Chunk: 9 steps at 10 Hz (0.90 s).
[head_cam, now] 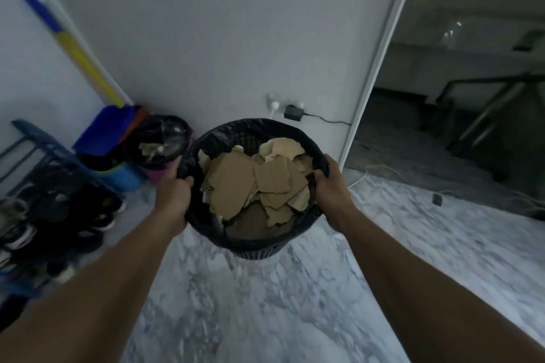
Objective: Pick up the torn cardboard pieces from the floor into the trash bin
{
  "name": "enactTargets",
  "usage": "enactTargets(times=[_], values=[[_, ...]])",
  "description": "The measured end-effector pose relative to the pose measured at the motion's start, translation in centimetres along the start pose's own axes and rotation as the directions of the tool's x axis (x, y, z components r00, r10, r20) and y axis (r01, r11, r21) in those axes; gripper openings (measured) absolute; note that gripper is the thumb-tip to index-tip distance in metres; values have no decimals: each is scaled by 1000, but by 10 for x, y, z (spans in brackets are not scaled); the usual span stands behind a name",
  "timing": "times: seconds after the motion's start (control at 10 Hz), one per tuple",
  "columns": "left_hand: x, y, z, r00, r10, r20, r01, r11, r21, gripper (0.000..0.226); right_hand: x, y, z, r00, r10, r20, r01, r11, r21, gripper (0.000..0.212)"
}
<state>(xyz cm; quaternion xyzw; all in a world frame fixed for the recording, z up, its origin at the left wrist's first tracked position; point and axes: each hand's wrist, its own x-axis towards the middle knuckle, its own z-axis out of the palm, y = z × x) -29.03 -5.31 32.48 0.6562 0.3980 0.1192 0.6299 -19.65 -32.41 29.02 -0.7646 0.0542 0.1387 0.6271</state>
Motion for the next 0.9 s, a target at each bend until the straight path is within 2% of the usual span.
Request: enactTargets(times=[0.1,0.3,0.5,0.6,0.8,0.9], values=[[73,-44,40,996,-3,84,-1,998,56,68,51,60,17,994,29,-102,-25,999,33,46],[207,-147,107,984,-73,165,55,992,115,63,150,172,53,978,62,-201,-56,998,37,45],[311,-253,162,970,-83,230,64,994,91,61,229,280,89,954,37,-298,-30,999,27,45],[346,-295,187,968,-88,234,73,995,74,63,260,333,106,930,76,-359,-66,997,38,45],[407,-337,209,953,-30,303,-9,992,125,60,286,375,130,903,34,-428,-32,999,10,47],[428,-333,210,935,-31,353,-32,985,171,61,290,376,132,916,49,-399,-47,999,15,51]])
